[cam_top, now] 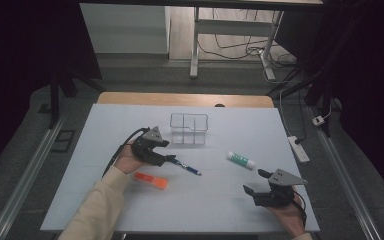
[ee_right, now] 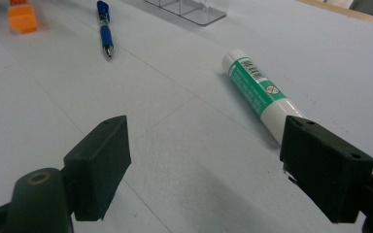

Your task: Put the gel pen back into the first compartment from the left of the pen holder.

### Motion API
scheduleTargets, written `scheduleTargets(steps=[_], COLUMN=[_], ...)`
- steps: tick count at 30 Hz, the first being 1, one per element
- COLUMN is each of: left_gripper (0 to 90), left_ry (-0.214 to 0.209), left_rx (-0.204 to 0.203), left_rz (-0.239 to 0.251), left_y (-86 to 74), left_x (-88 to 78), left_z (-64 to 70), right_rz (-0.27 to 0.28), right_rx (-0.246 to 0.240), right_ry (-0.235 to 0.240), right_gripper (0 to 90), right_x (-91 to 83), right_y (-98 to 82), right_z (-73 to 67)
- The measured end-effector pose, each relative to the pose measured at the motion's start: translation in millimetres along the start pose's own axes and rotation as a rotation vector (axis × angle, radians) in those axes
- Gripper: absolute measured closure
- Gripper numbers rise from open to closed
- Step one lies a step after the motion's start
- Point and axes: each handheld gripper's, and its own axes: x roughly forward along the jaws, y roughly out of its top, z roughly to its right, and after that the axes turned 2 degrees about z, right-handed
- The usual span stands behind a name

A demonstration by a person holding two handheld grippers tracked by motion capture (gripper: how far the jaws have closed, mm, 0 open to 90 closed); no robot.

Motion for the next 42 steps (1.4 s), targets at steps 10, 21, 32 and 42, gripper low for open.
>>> scheduleTargets(steps=[10,21,32,42], left_gripper=[37.1,37.1,36.7,36.7], left_ry=[-0.025,-0.072,-0.096,-0.104], left_rx=[0.046,0.103,0.133,0.156], left_rz=[-0.032,-0.059,-0.090,-0.103], left_y=[4.9,17.6,23.4,26.8], left_x=[8.1,22.6,35.6,40.6], left_z=[8.3,20.3,27.2,32.3], right_rz=[0.000,0.001,-0.005,0.005], right_rx=[0.002,0.008,0.006,0.007], right_ry=[0.001,-0.003,0.000,0.002], right_gripper=[17.8,17.9,17.9,17.9], right_x=[0.3,-0.3,-0.2,-0.1], right_y=[-0.2,-0.5,-0.5,-0.6], right_z=[-0.1,0.2,0.2,0.0])
